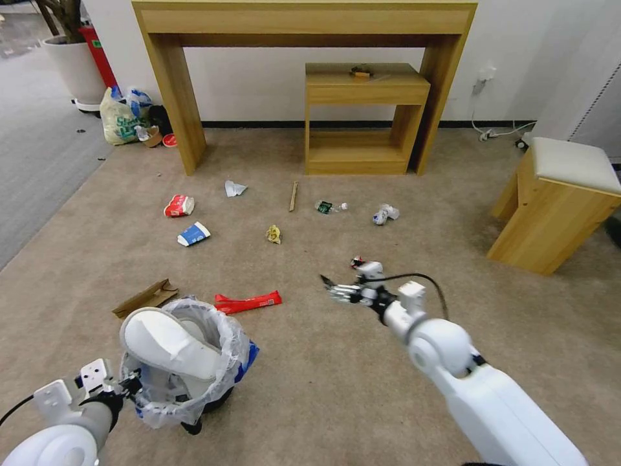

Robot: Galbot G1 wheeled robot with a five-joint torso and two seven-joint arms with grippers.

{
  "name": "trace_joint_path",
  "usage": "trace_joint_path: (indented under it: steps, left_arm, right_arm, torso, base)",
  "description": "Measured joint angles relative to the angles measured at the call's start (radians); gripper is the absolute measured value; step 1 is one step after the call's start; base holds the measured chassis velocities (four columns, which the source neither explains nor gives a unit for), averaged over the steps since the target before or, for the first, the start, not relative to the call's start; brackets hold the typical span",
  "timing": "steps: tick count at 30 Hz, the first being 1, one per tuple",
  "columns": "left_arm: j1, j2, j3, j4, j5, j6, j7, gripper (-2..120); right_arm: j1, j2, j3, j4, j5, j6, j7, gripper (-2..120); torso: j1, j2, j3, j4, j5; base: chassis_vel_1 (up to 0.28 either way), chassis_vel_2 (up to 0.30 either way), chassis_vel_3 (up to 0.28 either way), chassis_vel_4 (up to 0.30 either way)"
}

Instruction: Pick up the trash bin and place the garbage on the floor into it.

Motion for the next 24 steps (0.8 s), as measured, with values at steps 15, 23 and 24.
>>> trace_joint_path:
  steps: [15, 23, 24]
  left_arm:
    - [0.042, -0.005, -0.038, -0.052, -0.082, 0.000, -0.012, 0]
    - [0.047, -0.003, -0.039, -0.055, -0.082, 0.000, -0.009, 0]
    - [0.048, -0.005, -0.039, -0.056, -0.082, 0.000, -0.009, 0]
  right_arm:
    - [-0.162, 0.058, 0.167, 0.104, -0.051, 0.051, -0.006, 100]
    - [-0.173, 0.087, 0.149, 0.118, -0.096, 0.060, 0.002, 100]
    - [-0.174, 0.088, 0.146, 0.118, -0.097, 0.060, 0.002, 100]
  torso:
    - [0.000, 0.000, 0.000, 0.0000, -0.0004]
    - [0.000, 0.000, 0.000, -0.0001, -0.0003]
    - [0.000, 0.000, 0.000, -0.0001, -0.0004]
  base:
    - [0.000, 0.000, 0.000, 0.000]
    - [0.018, 0.031, -0.025, -0.027]
    - [0.096, 0.103, -0.099, -0.094]
